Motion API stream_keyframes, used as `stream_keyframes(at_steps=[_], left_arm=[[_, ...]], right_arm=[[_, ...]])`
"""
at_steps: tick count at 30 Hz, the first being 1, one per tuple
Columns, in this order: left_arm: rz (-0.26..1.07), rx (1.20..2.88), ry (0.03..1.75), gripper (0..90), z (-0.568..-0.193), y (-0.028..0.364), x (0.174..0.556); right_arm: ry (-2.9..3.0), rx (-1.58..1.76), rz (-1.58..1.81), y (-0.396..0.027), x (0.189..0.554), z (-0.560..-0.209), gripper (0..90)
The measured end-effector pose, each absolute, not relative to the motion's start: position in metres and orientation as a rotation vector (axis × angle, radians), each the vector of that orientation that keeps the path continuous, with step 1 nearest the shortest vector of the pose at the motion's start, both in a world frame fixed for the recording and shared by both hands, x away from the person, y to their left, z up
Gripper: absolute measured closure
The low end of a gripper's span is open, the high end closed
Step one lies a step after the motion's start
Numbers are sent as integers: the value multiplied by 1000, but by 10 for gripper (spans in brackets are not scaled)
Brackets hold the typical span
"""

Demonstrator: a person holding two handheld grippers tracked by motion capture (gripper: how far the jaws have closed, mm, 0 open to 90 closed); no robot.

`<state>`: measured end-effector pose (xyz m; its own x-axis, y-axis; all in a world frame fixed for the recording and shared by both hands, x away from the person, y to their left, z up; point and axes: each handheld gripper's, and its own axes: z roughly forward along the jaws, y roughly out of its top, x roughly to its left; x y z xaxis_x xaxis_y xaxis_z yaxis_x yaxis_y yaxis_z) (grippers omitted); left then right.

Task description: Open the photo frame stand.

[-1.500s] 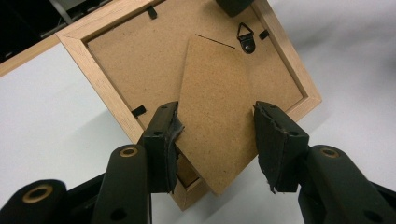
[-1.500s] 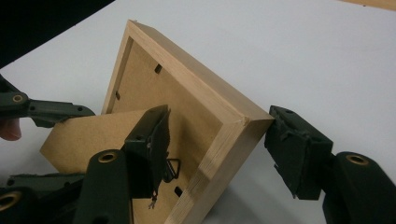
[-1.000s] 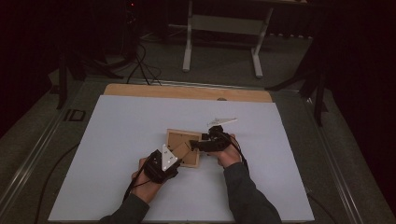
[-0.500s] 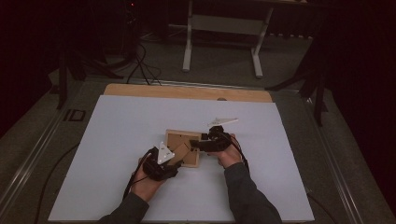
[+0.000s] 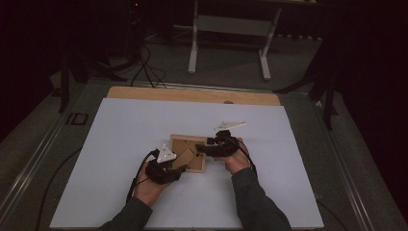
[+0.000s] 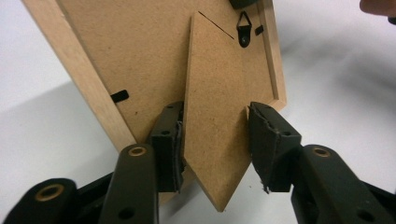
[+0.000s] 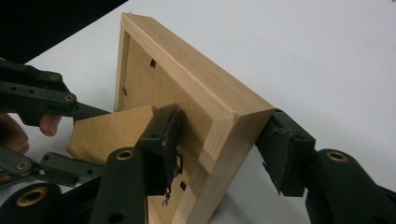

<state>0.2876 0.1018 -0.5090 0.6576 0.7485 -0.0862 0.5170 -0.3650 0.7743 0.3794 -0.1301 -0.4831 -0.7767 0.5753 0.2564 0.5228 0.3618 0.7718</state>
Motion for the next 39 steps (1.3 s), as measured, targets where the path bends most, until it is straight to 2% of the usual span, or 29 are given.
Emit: stream_keyframes(at_steps=[11, 39], left_arm=[[358, 2057, 984, 614, -510, 101, 288], [408, 2052, 1006, 647, -513, 99, 305]], right_arm=[[2529, 999, 1421, -133, 377, -477, 537], [2427, 884, 1357, -131, 370, -467, 586]])
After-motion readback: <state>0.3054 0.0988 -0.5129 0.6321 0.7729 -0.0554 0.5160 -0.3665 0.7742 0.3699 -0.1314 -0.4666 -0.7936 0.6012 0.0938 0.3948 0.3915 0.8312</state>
